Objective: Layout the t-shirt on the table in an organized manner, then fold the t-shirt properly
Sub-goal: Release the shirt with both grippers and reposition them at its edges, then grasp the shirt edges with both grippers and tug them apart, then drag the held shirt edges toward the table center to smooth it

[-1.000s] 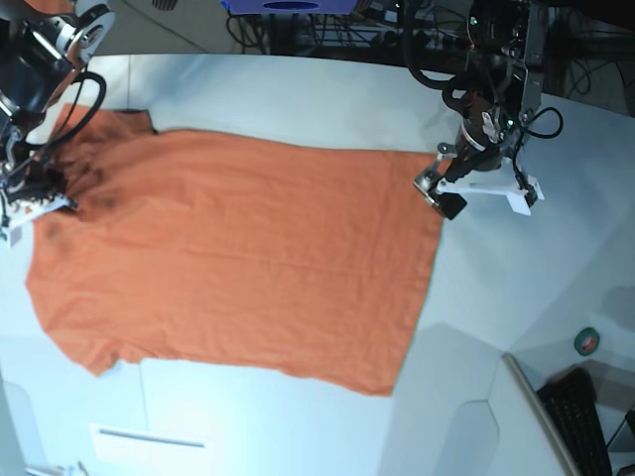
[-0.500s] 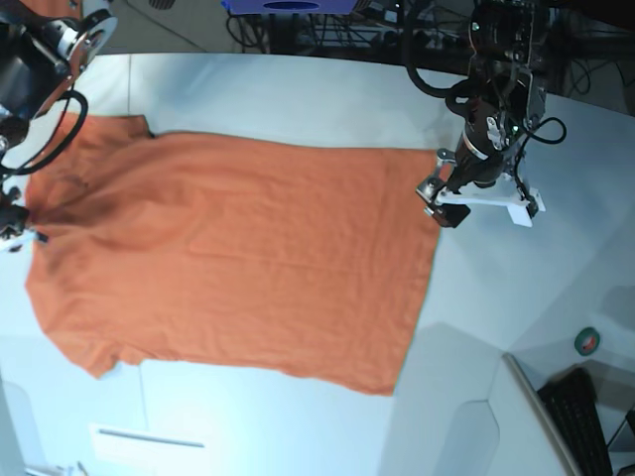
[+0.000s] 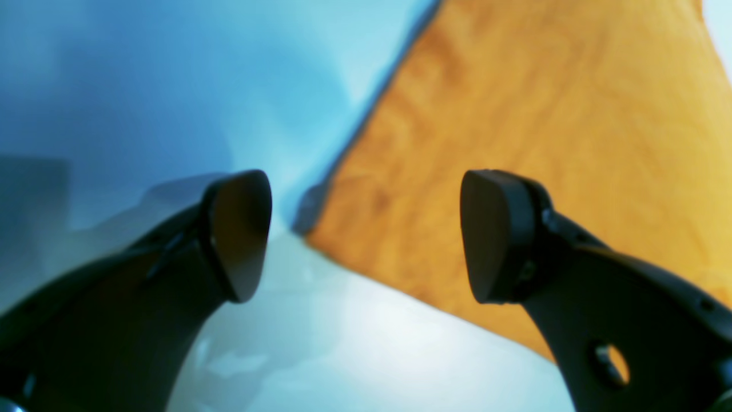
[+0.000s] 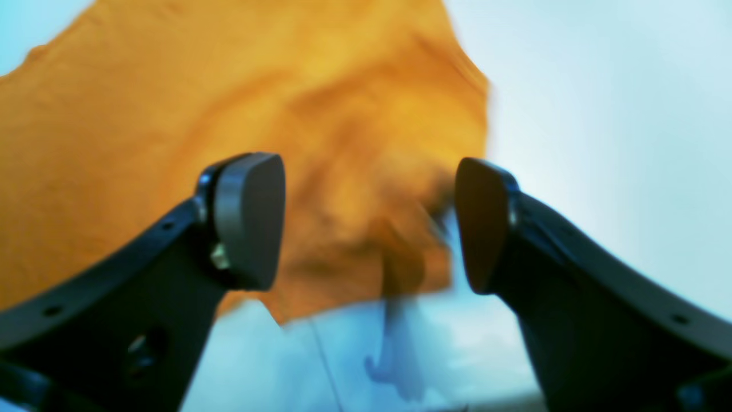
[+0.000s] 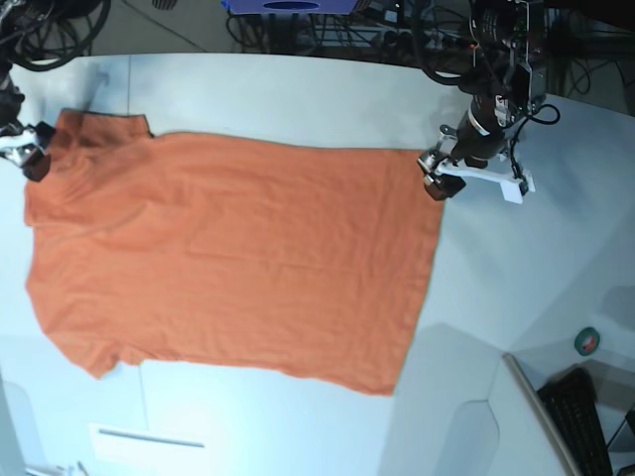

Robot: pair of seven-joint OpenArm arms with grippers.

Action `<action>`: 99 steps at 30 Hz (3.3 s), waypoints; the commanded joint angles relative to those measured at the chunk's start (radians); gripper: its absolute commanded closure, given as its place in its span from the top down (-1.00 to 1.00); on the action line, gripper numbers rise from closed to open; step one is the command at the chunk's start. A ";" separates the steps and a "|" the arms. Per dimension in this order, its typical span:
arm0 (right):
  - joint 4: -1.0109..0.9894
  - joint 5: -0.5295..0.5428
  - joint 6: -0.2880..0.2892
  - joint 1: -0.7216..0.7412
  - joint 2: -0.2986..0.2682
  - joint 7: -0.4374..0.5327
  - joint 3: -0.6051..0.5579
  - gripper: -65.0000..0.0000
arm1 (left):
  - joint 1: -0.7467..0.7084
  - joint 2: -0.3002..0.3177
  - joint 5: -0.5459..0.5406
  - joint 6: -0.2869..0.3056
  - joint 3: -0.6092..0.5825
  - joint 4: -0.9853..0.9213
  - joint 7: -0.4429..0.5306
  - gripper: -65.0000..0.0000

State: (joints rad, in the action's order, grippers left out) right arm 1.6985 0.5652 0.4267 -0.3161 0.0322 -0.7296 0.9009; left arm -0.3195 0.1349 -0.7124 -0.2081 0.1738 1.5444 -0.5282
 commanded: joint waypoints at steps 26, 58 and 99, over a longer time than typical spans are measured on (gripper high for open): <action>-0.323 0.026 0.005 0.005 -0.045 0.138 -0.006 0.21 | 0.041 0.009 -0.013 0.019 -0.050 -0.111 0.007 -0.62; -0.188 0.032 0.004 -0.062 -0.038 -0.014 -0.079 -1.00 | -0.017 0.010 -0.011 0.012 -0.047 0.040 0.006 -1.00; -0.282 -0.210 -0.064 0.401 -0.056 -0.218 -0.119 -1.00 | 0.165 -0.048 -0.014 -0.075 -0.047 -0.002 0.006 -1.00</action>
State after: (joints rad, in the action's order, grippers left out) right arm 1.3994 0.3424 0.3584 0.0719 -0.0135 -0.9615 0.7815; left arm -0.1654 0.0830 -0.7242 -0.2901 0.1238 1.5227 -0.5385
